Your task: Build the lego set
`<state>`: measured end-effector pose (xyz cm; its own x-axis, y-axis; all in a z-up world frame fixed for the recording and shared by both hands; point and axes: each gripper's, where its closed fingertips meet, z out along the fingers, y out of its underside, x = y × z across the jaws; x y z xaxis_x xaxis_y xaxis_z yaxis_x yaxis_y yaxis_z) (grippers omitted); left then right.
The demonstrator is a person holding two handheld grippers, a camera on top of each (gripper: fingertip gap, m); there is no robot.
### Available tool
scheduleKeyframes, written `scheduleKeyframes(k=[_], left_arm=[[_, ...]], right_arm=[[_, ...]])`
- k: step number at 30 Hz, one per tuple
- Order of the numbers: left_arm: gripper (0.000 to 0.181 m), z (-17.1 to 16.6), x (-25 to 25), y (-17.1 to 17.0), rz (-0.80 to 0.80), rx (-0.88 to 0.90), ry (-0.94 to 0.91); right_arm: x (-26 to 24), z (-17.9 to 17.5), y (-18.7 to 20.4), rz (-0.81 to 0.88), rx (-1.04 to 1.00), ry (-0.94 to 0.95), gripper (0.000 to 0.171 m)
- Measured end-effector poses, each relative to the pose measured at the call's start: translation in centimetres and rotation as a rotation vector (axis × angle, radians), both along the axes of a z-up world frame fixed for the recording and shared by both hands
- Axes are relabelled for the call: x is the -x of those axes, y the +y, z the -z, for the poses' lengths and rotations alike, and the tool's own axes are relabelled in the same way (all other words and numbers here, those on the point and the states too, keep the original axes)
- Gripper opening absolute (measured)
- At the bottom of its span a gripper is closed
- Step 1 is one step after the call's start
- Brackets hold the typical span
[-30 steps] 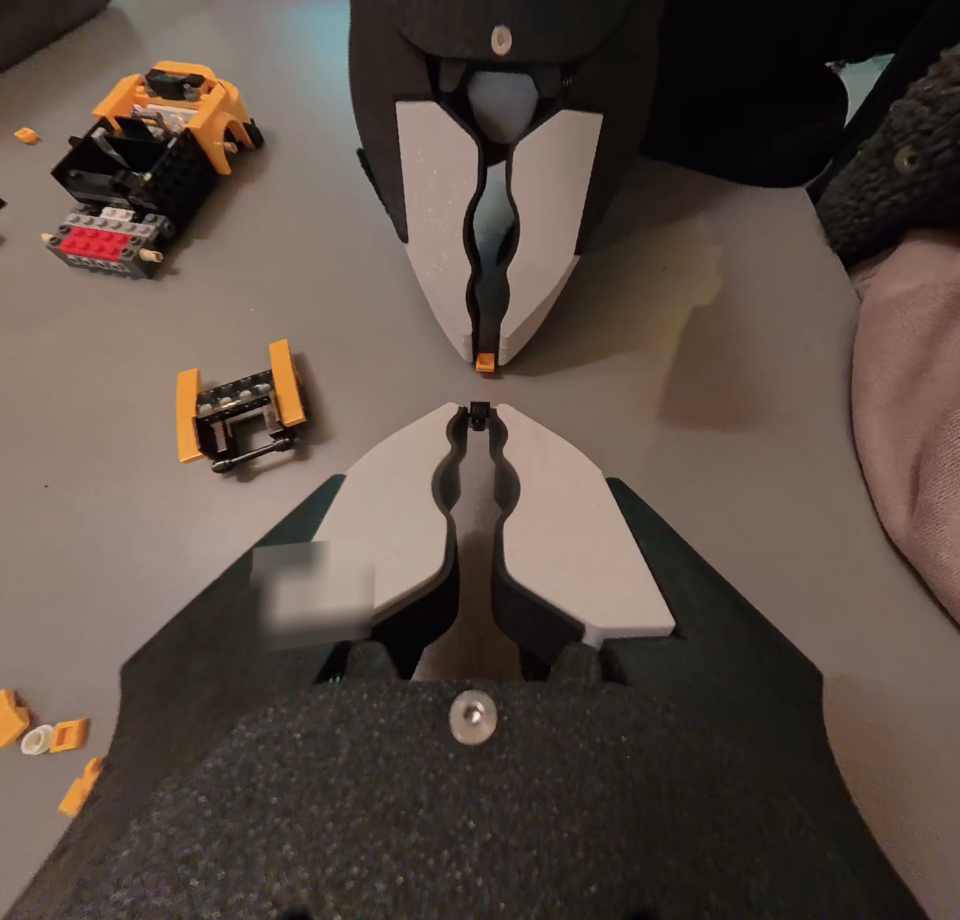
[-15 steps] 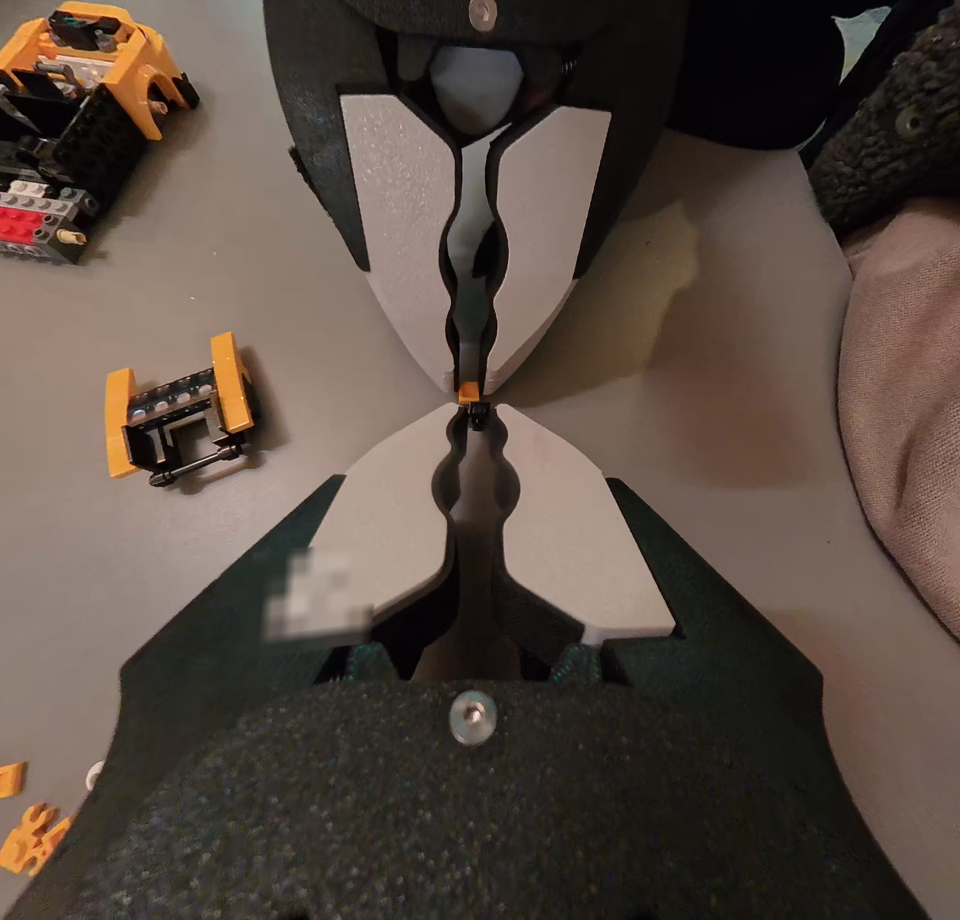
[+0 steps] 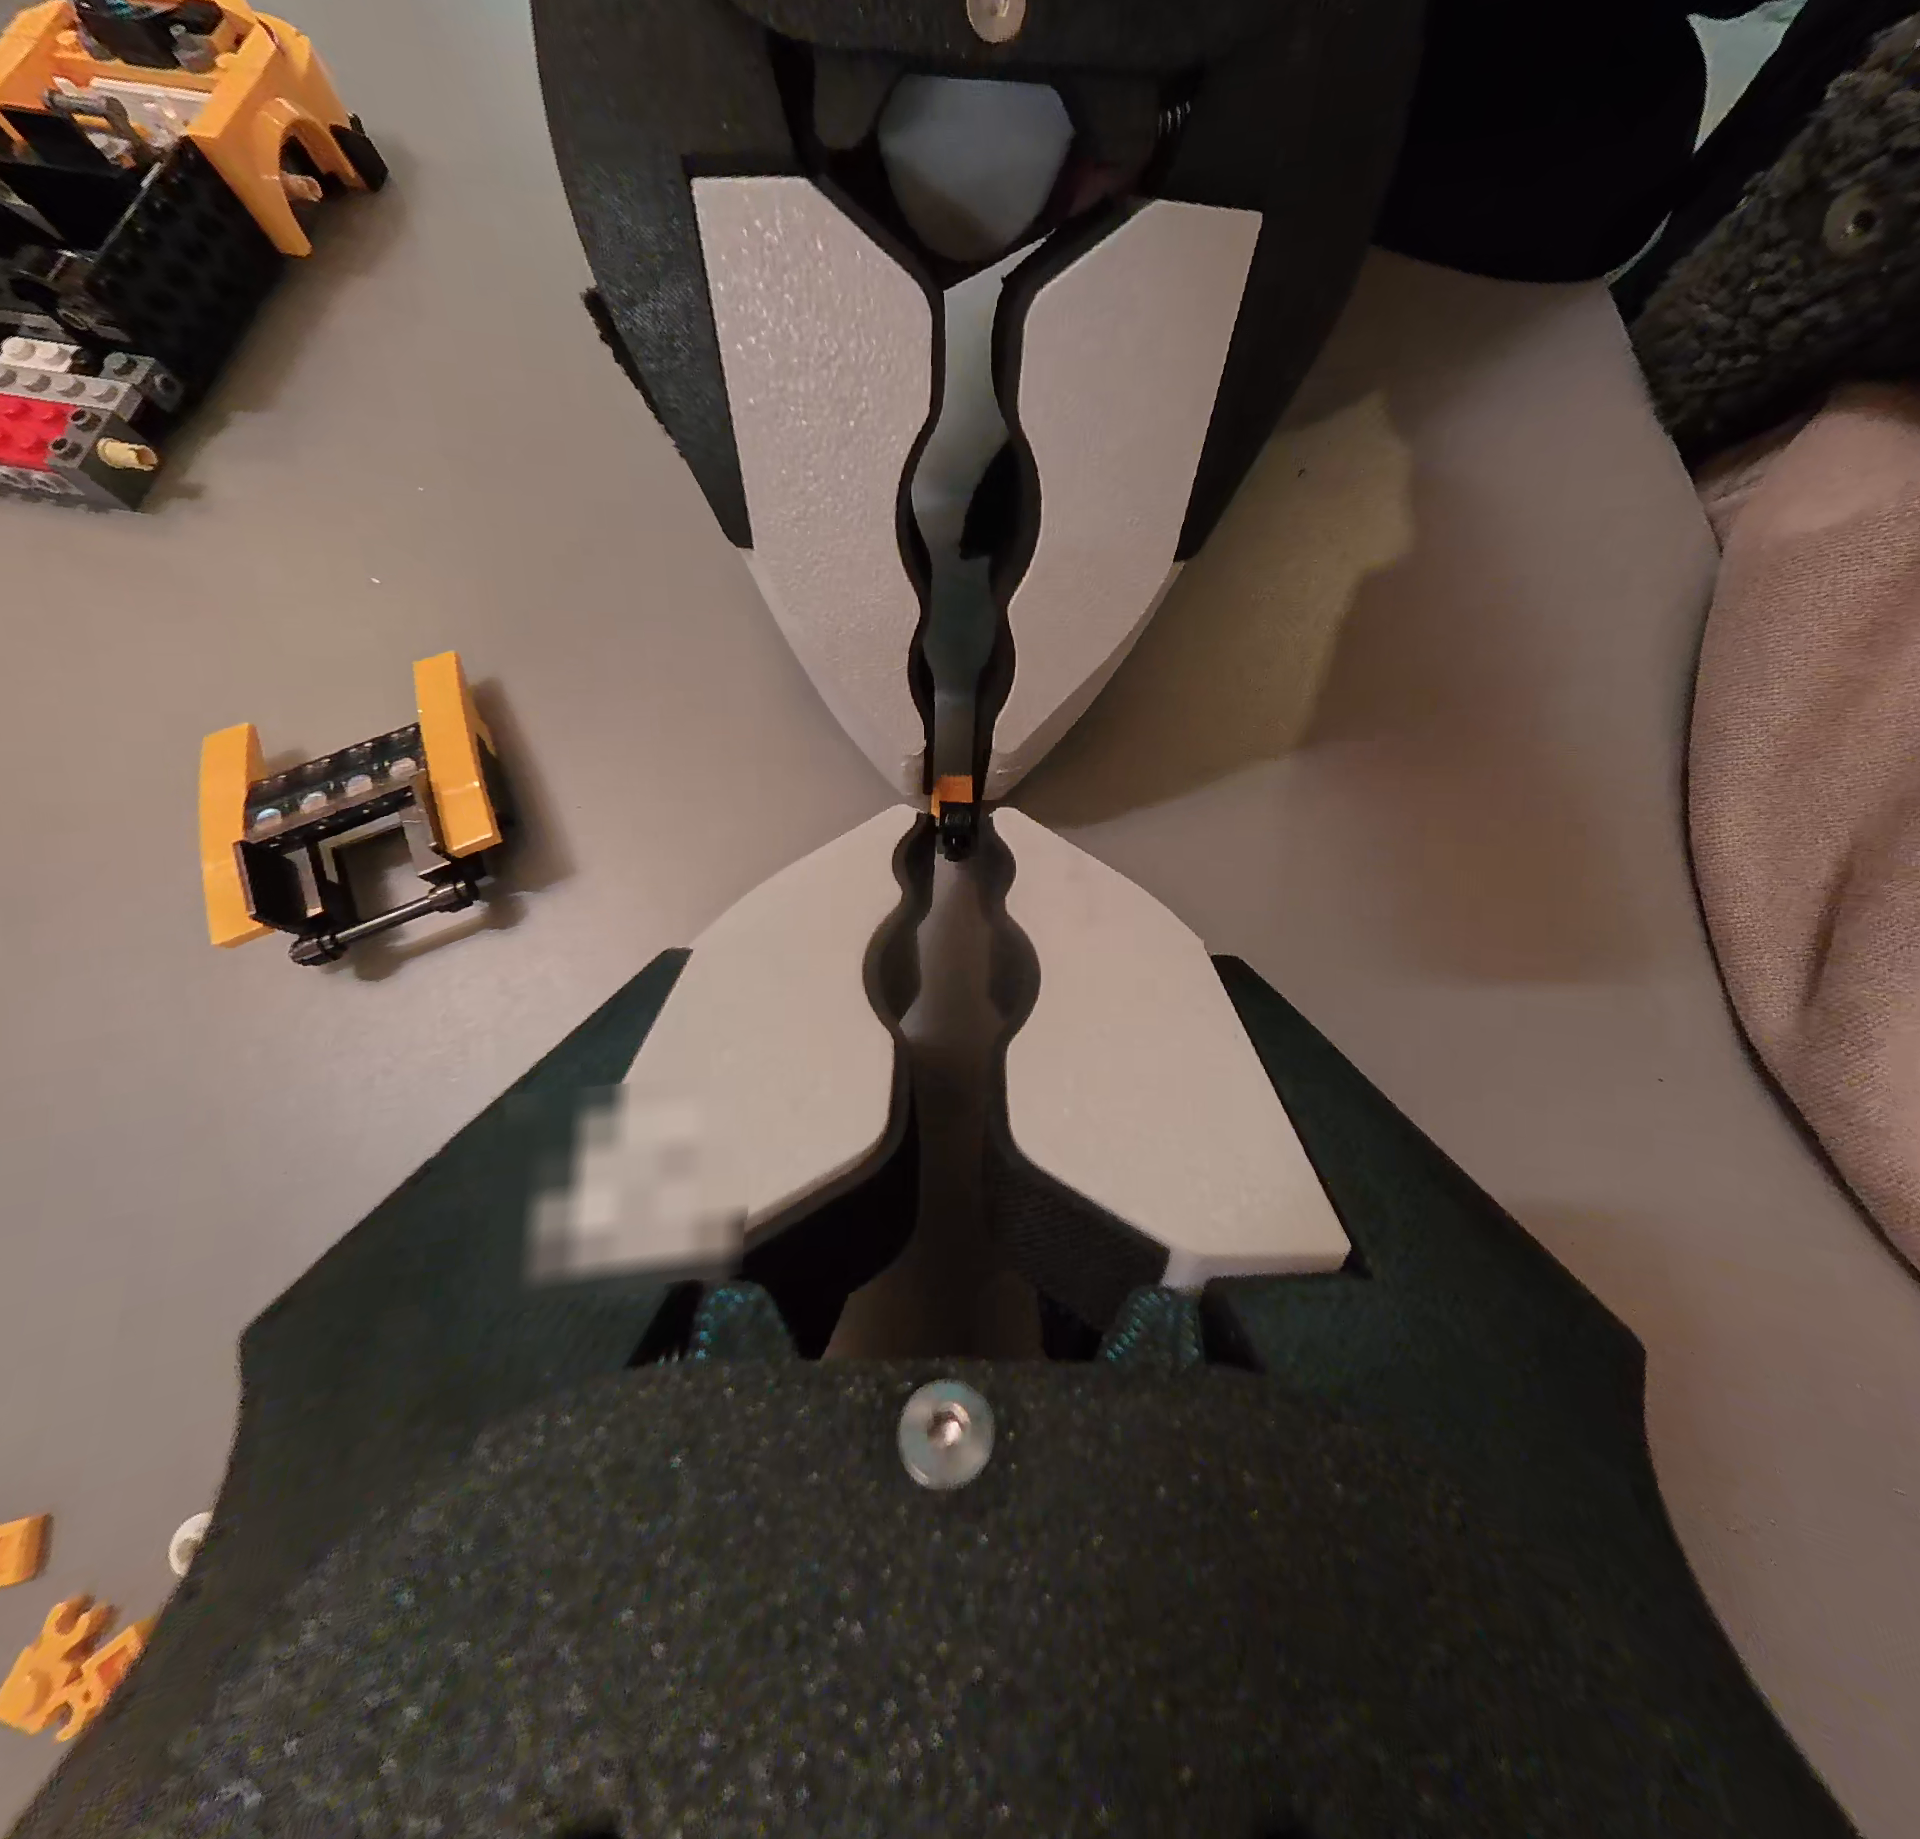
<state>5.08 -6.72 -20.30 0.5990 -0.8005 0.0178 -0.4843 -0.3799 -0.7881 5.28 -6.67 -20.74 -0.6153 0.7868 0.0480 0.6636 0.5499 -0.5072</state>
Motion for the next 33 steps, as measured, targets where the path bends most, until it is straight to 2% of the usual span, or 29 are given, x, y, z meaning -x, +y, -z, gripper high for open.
scheduleKeyframes(k=[1, 33], left_arm=[[0.008, 0.01, -0.01, 0.02, -0.001, 0.001, -0.001], [0.008, -0.05, -0.4, -0.25, 0.0, 0.025, -0.001]], right_arm=[[0.02, -0.01, 0.0, 0.001, -0.001, 0.002, 0.008], [0.49, 0.15, -0.39, 0.002, 0.002, 0.025, 0.008]])
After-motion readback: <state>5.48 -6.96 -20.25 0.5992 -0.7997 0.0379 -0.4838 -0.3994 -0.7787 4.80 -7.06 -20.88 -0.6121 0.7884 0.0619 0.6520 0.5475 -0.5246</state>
